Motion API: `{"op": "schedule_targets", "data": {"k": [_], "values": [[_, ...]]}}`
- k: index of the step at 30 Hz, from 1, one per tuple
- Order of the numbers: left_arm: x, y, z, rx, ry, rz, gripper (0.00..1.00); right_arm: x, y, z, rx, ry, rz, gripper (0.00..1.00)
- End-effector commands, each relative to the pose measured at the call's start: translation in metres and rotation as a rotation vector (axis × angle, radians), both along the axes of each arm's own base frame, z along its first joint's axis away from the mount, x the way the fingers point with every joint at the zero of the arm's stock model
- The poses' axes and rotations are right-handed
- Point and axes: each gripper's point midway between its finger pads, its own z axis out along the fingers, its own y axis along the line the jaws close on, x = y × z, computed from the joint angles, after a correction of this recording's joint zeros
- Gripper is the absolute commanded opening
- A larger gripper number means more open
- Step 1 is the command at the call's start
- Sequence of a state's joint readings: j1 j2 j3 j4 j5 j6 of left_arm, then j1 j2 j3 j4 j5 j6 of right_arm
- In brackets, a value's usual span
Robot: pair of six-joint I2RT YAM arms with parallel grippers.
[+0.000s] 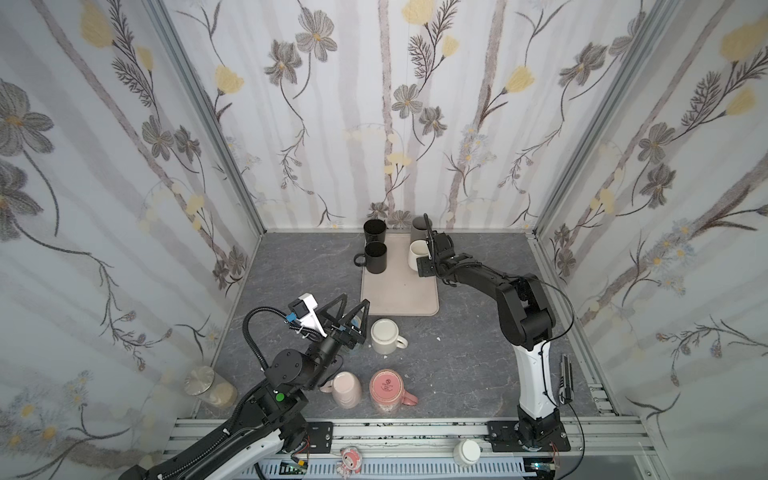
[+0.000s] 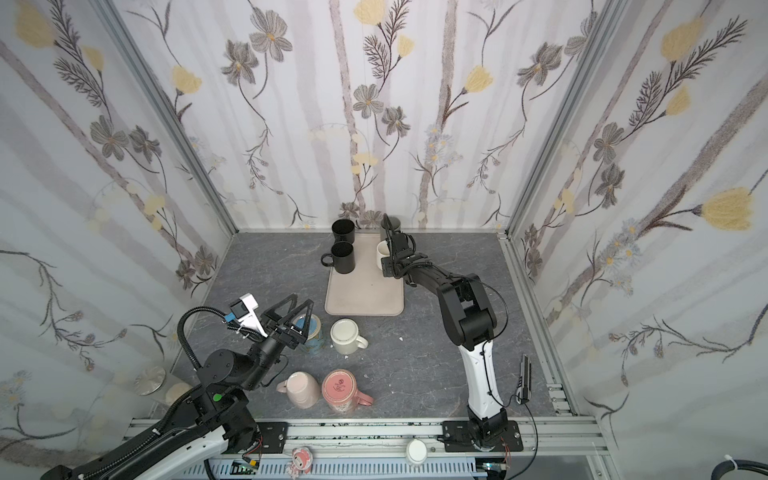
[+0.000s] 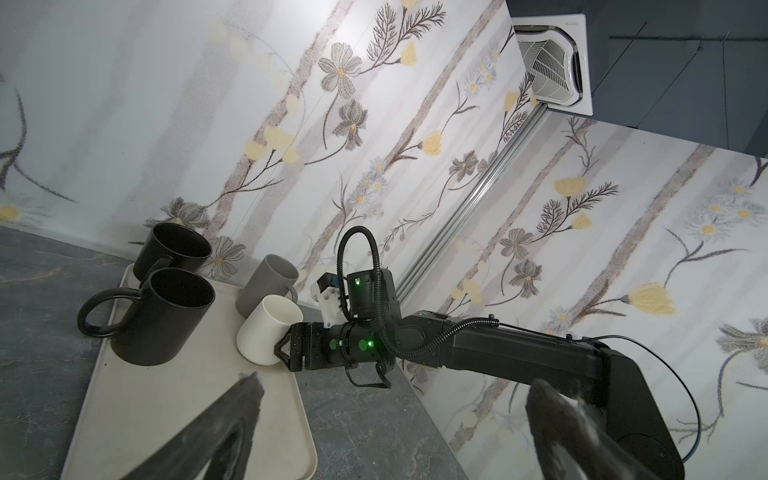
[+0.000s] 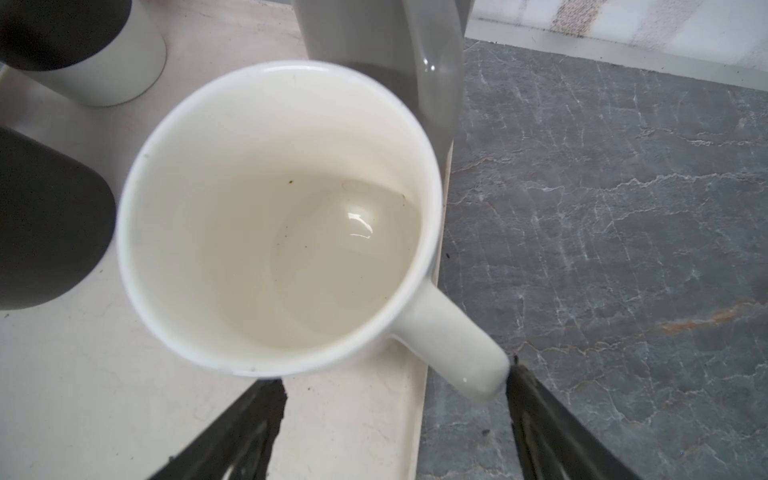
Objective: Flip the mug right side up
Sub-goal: 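Open the right gripper and lift it away from the white mug, then move the right gripper down onto the upside-down red-lined white mug's handle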
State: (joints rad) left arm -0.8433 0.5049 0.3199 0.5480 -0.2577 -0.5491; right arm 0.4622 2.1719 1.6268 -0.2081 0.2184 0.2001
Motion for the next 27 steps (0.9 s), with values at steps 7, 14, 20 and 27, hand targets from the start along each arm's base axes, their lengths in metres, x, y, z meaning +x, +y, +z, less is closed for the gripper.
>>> {"op": "schedule_targets", "data": {"k": [7, 14, 20, 27], "values": [[0.000, 0.001, 0.001, 0.007, -0.003, 0.003, 1.00, -0.026, -0.008, 0.047, 0.028, -0.109, -0.040, 0.87], [0.001, 0.000, -0.008, 0.047, 0.035, 0.004, 1.00, -0.092, -0.013, 0.106, 0.116, -0.219, -0.024, 0.85], [-0.001, 0.006, -0.015, 0.053, 0.055, 0.022, 1.00, -0.183, 0.031, 0.118, 0.267, -0.151, 0.240, 0.85], [-0.003, 0.016, -0.025, 0.036, 0.079, 0.045, 1.00, -0.309, 0.093, 0.094, 0.323, 0.034, 0.632, 0.85]]}}
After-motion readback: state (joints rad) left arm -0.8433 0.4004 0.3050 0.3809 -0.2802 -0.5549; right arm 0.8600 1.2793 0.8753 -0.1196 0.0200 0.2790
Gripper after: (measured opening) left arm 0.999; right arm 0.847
